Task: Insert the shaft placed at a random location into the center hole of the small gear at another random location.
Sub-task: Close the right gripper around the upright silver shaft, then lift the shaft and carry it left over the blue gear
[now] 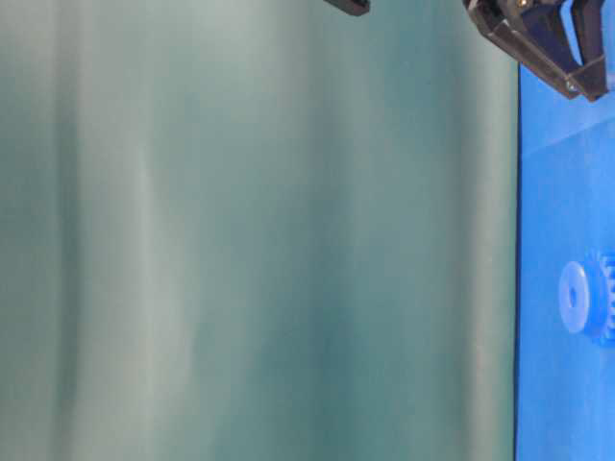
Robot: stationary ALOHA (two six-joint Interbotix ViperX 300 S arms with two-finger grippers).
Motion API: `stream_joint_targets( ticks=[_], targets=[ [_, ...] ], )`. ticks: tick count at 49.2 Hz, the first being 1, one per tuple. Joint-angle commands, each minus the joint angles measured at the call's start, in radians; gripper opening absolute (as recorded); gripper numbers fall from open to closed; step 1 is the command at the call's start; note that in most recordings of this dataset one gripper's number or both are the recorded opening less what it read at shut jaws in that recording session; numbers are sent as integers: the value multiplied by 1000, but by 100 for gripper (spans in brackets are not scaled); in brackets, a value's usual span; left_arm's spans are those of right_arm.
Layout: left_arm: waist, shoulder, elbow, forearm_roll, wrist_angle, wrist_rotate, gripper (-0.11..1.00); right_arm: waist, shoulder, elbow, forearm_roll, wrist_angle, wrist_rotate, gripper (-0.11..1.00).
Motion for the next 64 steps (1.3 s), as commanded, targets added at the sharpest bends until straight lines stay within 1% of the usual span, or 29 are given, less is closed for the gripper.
stream_joint_targets(
  ticks=[1,4,7,17,21,26,34,39,48,53,64],
  targets=[
    [5,3,-9,2,-5,-2,0,2,-9,-8,3,-11,0,18],
    [6,3,-11,2,-5,-3,0,2,-9,-9,2,-8,0,8],
    [9,3,-11,2,-5,-3,0,3,-9,-11,3,-8,0,3],
    [9,3,-9,2,-5,-3,0,2,-15,-12,2,-3,2,3],
    [9,3,-11,2,-2,-3,0,2,-46,-14,3,18,-2,3],
    [9,3,-11,2,-2,-3,0,-2,-114,-17,3,72,-8,3],
    [11,3,-11,2,-2,-3,0,-11,-235,-26,2,193,-15,3],
    [9,3,-11,2,-2,-3,0,-11,-265,-26,3,235,-25,3],
    [9,3,-11,2,-2,-5,0,-11,-258,-34,3,239,-25,3],
    [9,3,-11,2,-2,-6,0,-11,-244,-54,3,239,-25,3],
    [9,3,-11,2,3,-6,0,-11,-163,-160,0,256,-31,3]
  ],
)
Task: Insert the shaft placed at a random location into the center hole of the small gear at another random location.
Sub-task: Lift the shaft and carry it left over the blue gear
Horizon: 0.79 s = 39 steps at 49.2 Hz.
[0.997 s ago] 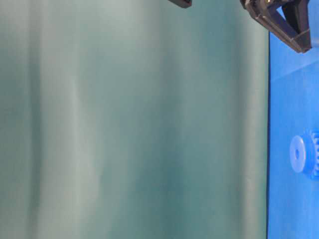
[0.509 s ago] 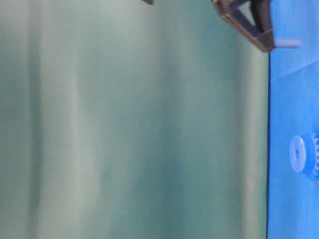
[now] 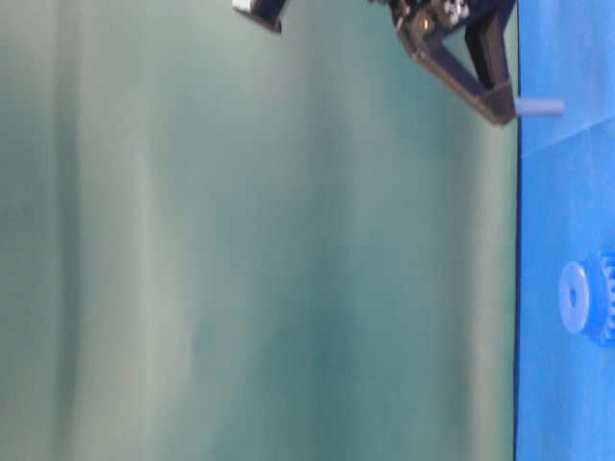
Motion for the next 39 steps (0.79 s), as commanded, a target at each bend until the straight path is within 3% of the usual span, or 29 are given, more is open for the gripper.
stream_joint_targets(
  ticks=[1,23,39],
  targets=[
    [2,5,-11,2,-3,-2,0,0,20,-66,-3,6,-3,3],
    [2,3,-11,2,2,-3,0,5,198,-370,-25,121,-35,3],
    [2,5,-11,2,3,-5,0,17,250,-460,-25,146,-38,3]
  ],
)
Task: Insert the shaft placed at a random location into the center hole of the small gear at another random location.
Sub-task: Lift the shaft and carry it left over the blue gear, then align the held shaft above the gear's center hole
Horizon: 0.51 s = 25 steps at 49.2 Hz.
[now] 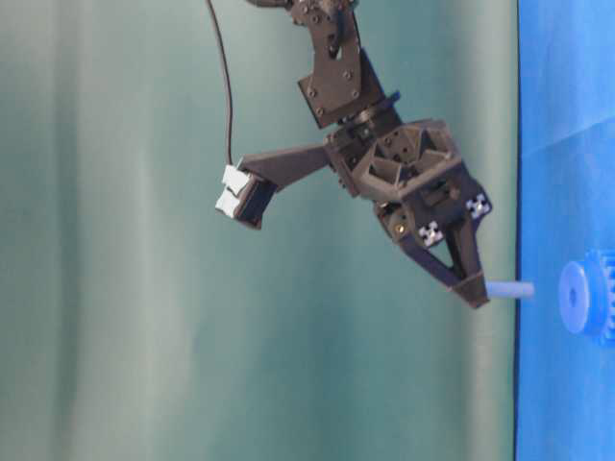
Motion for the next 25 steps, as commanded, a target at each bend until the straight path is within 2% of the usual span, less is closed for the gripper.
stream_joint_targets(
  ticks=[1,25],
  targets=[
    [2,3,-11,2,-3,-2,0,5,-11,-32,-2,0,-2,3],
    [2,5,-11,2,-2,-2,0,9,18,-34,2,-3,5,3]
  ],
)
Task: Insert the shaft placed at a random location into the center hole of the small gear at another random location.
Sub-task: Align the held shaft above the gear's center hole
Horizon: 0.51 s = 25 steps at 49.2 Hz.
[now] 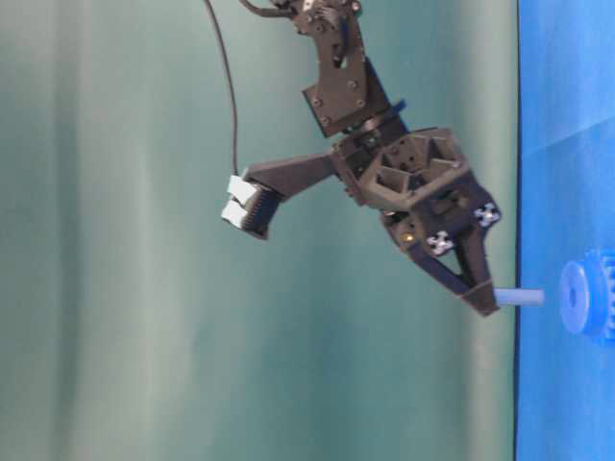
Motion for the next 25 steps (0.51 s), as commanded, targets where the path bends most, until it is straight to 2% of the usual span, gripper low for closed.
stream_joint_targets(
  ticks=[1,25],
  targets=[
    [2,5,-11,2,-5,-2,0,5,-5,-25,2,-8,3,3],
    [2,5,-11,2,-5,-2,0,8,23,-26,8,-15,8,3]
  ],
)
